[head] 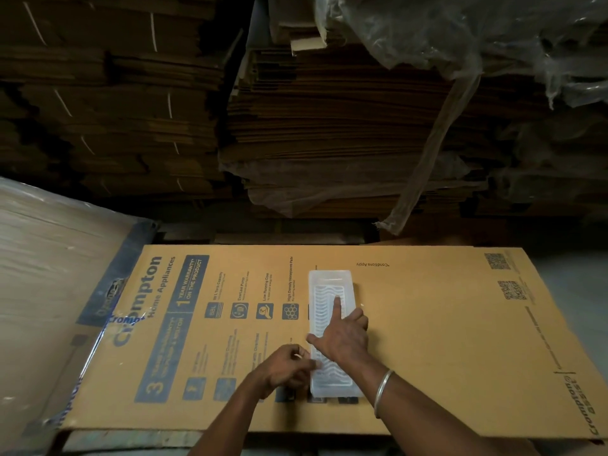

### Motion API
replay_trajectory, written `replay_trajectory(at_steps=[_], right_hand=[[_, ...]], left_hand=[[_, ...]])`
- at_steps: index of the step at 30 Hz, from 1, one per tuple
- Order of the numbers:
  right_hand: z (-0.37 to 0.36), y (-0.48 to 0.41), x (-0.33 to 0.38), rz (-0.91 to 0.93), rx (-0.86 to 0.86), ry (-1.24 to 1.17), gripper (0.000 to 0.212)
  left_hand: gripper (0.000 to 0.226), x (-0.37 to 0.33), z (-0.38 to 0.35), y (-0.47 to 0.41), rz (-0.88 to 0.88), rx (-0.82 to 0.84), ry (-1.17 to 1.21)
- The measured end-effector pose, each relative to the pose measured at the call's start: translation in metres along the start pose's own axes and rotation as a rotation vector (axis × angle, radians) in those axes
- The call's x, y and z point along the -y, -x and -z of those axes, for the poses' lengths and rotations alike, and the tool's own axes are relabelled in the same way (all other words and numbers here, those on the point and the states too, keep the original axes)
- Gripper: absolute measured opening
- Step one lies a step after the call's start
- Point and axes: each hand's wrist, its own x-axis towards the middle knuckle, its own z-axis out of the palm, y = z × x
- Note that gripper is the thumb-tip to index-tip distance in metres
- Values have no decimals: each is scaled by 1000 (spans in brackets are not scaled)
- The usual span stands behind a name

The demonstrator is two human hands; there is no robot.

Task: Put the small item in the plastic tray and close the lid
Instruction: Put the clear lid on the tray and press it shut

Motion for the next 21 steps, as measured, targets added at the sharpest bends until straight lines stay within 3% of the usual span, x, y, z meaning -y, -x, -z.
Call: replay_trajectory(at_steps=[2,11,15,18,21], right_hand=[[0,1,2,6,-3,37,125],[-3,-5,-1,35,-41,81,121],[-1,-12,-10,72,-9,6,88],[14,-20,-21,134,0,32,76],[33,-31,-36,207,-40,6,66]], left_hand=[[49,1,-1,2,-16,37,-25],[48,0,-1,7,-26,73,-10],[47,3,-2,7,-21,69,1],[52,-1,-1,5,-26,17,-119],[70,-17,2,3,-66,-71,-421]])
